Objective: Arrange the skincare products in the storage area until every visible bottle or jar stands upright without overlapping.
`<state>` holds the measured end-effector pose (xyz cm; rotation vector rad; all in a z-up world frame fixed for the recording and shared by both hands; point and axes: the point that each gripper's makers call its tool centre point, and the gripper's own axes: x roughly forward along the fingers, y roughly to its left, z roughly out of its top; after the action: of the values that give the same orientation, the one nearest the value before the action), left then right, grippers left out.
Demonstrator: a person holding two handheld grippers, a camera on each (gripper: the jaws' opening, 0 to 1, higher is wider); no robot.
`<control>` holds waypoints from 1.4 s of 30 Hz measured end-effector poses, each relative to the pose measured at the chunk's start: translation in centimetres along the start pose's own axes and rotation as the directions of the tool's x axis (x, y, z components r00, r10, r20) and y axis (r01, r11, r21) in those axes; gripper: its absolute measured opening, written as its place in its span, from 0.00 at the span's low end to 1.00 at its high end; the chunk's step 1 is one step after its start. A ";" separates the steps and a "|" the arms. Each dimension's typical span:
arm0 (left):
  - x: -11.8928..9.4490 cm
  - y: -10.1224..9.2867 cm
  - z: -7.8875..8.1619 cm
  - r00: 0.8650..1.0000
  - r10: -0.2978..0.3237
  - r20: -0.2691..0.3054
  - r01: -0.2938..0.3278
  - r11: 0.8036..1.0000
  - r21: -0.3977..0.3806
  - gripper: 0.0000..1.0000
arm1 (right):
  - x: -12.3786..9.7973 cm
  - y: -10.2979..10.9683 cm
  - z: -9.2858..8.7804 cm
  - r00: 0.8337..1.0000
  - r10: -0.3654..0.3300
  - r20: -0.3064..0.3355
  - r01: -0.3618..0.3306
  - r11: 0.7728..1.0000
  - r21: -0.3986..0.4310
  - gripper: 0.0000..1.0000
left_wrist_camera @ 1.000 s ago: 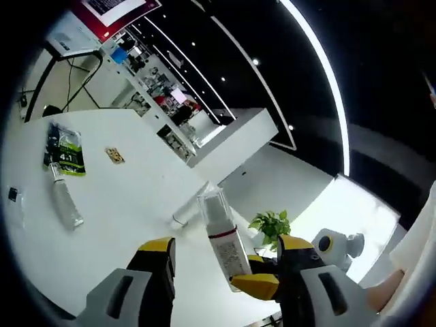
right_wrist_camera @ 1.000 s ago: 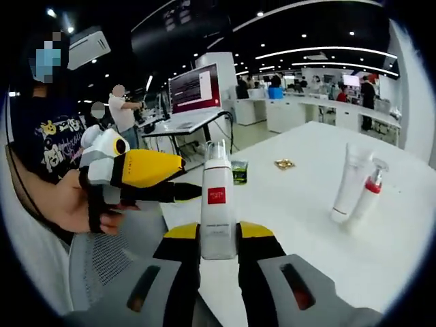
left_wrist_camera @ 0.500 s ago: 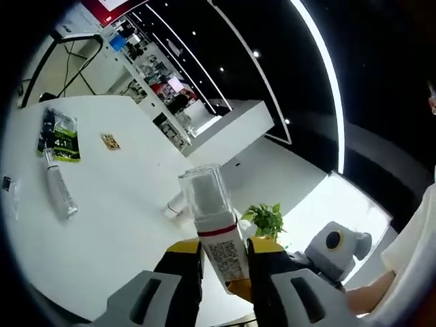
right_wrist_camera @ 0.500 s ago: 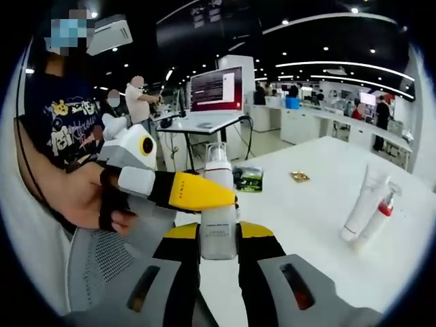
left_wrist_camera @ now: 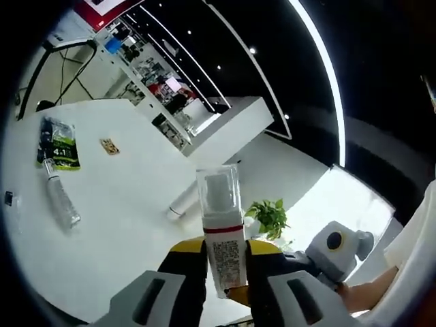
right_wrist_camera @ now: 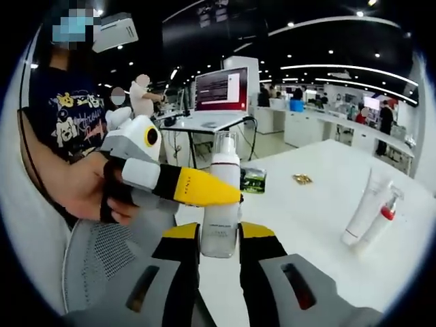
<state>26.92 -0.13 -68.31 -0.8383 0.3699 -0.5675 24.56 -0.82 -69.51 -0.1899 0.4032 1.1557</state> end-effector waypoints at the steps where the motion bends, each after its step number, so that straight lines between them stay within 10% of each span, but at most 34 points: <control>1: 0.0 0.1 0.3 1.000 -0.003 0.004 0.003 1.000 -0.008 0.21 | -0.4 -0.1 0.1 1.000 -0.002 0.006 0.002 1.000 0.001 0.18; 8: 0.0 0.5 0.2 0.997 0.001 -0.071 0.011 0.987 0.163 0.20 | -3.2 -1.6 1.7 0.995 -0.021 0.100 0.011 0.995 0.103 0.26; 12: 0.4 -1.1 -1.3 0.983 -0.054 -0.173 0.102 0.953 0.284 0.20 | -4.4 -0.7 4.3 0.979 0.105 0.175 -0.137 0.974 0.181 0.22; 25: -0.3 -3.9 -5.2 0.910 -0.135 -0.392 0.326 0.817 0.475 0.20 | -4.0 0.7 5.3 0.966 0.251 0.067 -0.255 0.965 0.059 0.32; 42: -0.4 -4.2 -6.4 0.887 -0.156 -0.434 0.378 0.786 0.490 0.20 | -3.9 1.3 3.9 0.958 0.288 -0.003 -0.287 0.957 0.049 0.21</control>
<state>21.90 -5.89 -68.95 -0.1945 0.3975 -1.0590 22.86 -2.22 -64.30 -0.0968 0.4782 1.4306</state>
